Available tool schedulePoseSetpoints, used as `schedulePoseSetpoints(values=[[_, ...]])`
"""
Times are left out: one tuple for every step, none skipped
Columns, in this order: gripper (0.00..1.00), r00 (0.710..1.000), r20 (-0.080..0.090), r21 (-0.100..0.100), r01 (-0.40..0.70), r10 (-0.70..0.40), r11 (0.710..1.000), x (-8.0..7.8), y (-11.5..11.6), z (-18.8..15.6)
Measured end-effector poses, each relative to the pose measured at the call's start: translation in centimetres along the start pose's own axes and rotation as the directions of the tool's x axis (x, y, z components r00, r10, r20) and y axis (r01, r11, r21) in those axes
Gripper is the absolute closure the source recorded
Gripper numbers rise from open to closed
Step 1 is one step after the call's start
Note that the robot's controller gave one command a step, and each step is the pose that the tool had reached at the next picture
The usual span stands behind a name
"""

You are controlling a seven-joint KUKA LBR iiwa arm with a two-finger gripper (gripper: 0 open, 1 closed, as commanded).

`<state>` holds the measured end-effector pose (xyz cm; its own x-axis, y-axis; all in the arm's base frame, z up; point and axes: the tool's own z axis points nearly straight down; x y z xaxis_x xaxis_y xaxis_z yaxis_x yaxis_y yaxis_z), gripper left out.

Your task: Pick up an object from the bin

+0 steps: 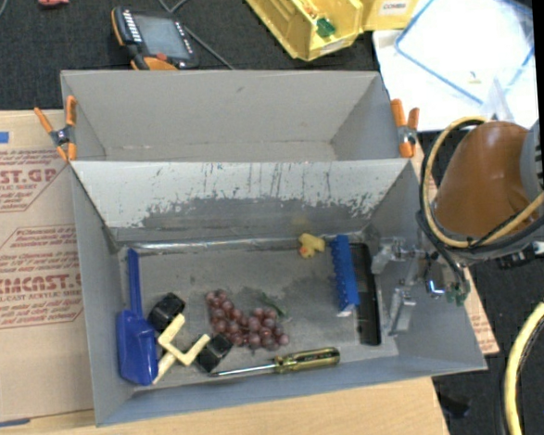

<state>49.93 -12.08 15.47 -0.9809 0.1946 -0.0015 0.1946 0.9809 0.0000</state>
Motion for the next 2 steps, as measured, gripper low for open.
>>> schedulePoseSetpoints(values=[[0.00, 0.989, 0.002, 0.000, 0.145, -0.145, 0.989, -4.0, 2.9, -8.1], [0.00, 0.995, -0.001, 0.000, -0.098, 0.098, 0.995, 0.1, 0.8, 0.0]])
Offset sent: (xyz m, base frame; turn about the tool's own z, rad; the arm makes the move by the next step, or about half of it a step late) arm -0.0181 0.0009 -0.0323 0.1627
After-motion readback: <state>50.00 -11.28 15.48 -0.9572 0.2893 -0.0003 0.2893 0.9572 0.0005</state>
